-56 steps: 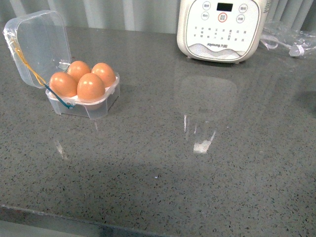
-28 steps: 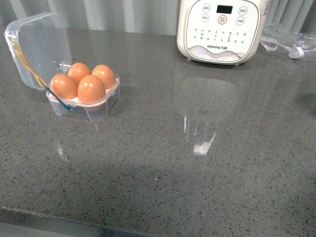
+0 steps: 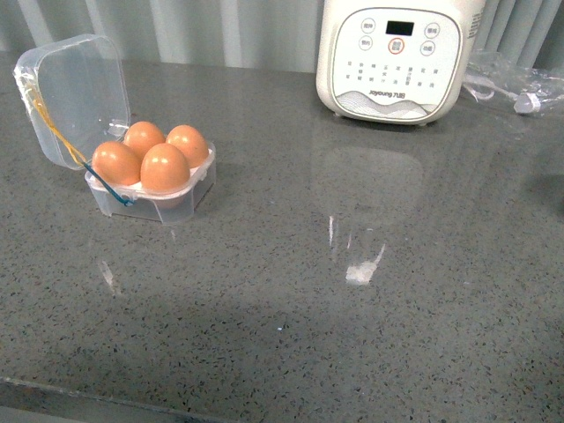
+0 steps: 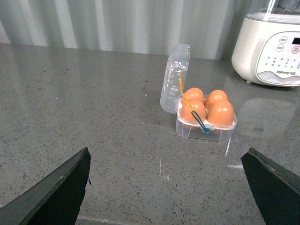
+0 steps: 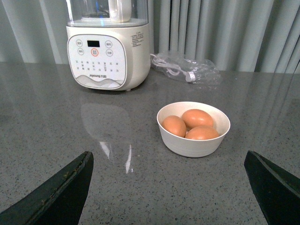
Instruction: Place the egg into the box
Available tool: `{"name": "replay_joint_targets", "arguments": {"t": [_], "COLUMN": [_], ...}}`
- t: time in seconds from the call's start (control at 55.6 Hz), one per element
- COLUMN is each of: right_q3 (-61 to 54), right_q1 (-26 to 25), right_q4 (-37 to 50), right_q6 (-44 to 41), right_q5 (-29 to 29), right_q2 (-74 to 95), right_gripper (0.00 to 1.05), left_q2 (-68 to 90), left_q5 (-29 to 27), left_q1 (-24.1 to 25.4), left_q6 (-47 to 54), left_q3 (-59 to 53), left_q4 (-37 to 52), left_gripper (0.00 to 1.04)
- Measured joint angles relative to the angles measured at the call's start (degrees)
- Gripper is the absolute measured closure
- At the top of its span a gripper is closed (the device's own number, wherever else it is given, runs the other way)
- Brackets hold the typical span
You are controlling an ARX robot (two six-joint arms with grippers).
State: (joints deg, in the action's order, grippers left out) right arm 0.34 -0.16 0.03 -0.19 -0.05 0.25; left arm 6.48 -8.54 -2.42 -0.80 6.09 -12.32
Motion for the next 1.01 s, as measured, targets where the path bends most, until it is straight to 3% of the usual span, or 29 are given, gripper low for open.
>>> {"name": "replay_joint_targets", "arguments": {"t": [0.036,0.108,0.288,0.449,0.683,0.881,1.006], "right_q3": [0.0,0.0,0.0,0.0,0.0,0.0,0.0], "right_q1": [0.0,0.0,0.0,0.0,0.0,0.0,0.0], "right_q4": [0.0,0.0,0.0,0.0,0.0,0.0,0.0], "right_q6": [-0.02,-0.02,-0.02,-0.02,0.0,0.0,-0.02], "right_q5": [0.0,-0.02,0.0,0.0,0.0,0.0,0.0], "right_q2": [0.0,0.0,0.0,0.0,0.0,0.0,0.0], "right_gripper": [0.07,0.07,0.07,0.07,0.07,0.07,0.07], "left_q2": [5.18,9.49,10.99,17.07,42.4,61.33,69.64], "left_q5": [-2.91,-3.34,-2.67,1.33,11.45,13.18,14.69], "left_q1": [-0.52,-0.61,-0.35,2.38,13.14,14.64,14.69], "left_q6": [-0.42,-0.57,-0.7,0.28,4.26,7.15,7.65], "left_q3": [2.91,4.63,7.5,10.23,19.58,28.7,33.81], "left_q4": [-6.75,-11.87,-10.91,-2.29,22.05,30.88,31.91], "left_gripper": [0.07,0.07,0.07,0.07,0.07,0.07,0.07]}}
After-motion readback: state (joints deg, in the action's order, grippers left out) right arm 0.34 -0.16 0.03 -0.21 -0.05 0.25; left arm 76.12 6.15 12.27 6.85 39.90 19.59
